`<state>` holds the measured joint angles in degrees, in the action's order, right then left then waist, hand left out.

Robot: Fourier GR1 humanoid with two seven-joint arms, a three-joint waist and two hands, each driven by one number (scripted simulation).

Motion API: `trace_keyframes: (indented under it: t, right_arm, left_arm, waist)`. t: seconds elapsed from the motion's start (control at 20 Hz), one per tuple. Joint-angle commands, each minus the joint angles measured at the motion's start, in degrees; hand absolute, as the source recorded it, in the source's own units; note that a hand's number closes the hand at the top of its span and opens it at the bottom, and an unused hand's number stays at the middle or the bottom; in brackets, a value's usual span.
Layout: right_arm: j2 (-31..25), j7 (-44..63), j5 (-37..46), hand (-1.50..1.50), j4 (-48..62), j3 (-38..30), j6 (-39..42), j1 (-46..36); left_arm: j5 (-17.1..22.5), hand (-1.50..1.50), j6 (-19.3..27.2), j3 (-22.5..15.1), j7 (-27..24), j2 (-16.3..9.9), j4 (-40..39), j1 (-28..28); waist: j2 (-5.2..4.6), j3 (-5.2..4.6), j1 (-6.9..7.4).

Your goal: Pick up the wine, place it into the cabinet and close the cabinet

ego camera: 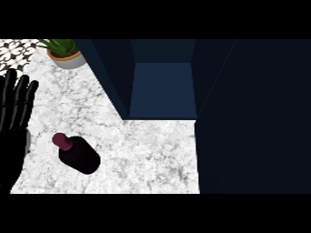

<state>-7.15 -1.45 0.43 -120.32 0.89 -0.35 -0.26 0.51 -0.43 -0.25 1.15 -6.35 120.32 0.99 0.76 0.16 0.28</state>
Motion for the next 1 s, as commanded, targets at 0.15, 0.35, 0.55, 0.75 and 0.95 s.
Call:
trace_keyframes:
  t: [0.15, 0.35, 0.55, 0.75, 0.95]
  right_arm:
    - [1.0, -1.3, -2.1, -1.5, -5.8, -1.1, 1.7, 6.7]
    - [-1.6, 5.9, -9.9, -1.5, -4.1, 4.0, 9.6, 8.6]
    - [-3.5, 12.7, -15.3, -1.5, -10.6, 2.4, 10.4, 8.8]
    - [-4.9, 13.6, -20.0, -1.5, -10.4, -3.1, 11.9, 7.9]
    - [-1.8, 14.1, -15.9, -1.5, -14.0, 1.2, 12.2, 12.6]
  left_arm:
    - [0.5, -1.5, -2.8, 2.5, 3.9, -3.4, -3.8, 8.1]
    - [11.0, -1.5, -2.1, 0.2, 9.7, 4.7, -10.0, 5.3]
    - [15.2, -1.5, -2.1, 2.9, 14.4, 3.5, -10.6, 7.6]
    - [10.6, -1.5, 3.6, -3.0, 19.3, 6.2, -5.8, 10.4]
    - [12.6, -1.5, 3.8, -1.5, 20.4, 5.8, -4.5, 8.6]
  waist:
    - [-0.71, -0.15, -0.69]
    - [-0.85, -0.2, -1.29]
    - [-0.69, -0.19, -0.79]
    - [-0.72, -0.14, -0.5]
    - [-0.69, -0.15, -0.48]
